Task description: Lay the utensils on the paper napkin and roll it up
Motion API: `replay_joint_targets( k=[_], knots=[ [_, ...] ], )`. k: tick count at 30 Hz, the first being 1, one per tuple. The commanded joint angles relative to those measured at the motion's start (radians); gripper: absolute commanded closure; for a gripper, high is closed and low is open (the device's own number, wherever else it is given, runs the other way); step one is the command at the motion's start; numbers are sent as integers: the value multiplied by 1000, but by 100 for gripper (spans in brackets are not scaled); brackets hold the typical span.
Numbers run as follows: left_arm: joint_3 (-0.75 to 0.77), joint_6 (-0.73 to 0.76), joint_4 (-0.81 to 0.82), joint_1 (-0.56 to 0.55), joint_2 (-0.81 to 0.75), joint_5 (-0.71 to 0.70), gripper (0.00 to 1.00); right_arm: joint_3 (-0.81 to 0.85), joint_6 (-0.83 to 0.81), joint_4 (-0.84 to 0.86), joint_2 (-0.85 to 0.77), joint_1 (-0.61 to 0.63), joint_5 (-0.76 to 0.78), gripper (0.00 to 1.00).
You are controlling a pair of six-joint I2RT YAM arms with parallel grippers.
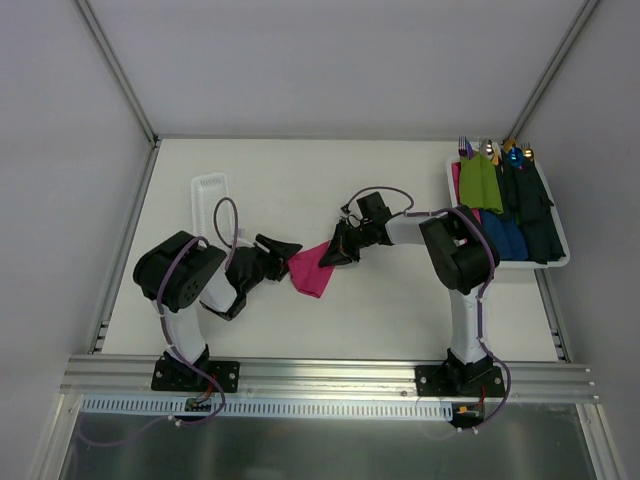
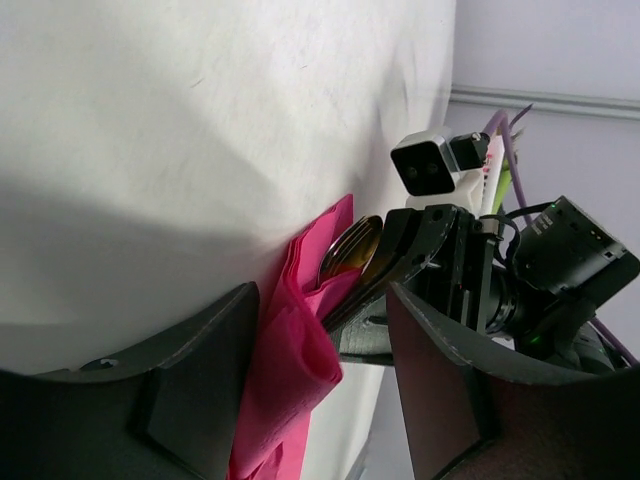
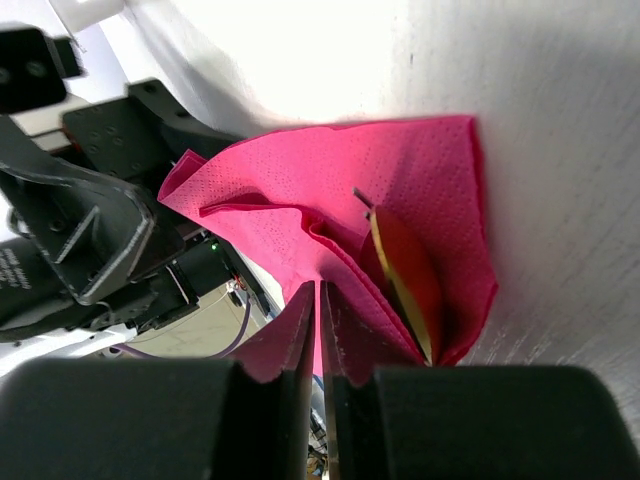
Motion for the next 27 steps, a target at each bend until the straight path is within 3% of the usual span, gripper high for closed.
replay_joint_targets(
  k=[1,9,27],
  knots=[
    [31,230,-384,31,-29,28,43,-12,-63,-93,48,2,122,91],
    [150,362,-554,85,-5,178,46,-6,-65,-97,56,2,122,91],
    [-23,397,-528,105,-175,301,50,0,-86,-122,53,-6,138,92]
  ],
)
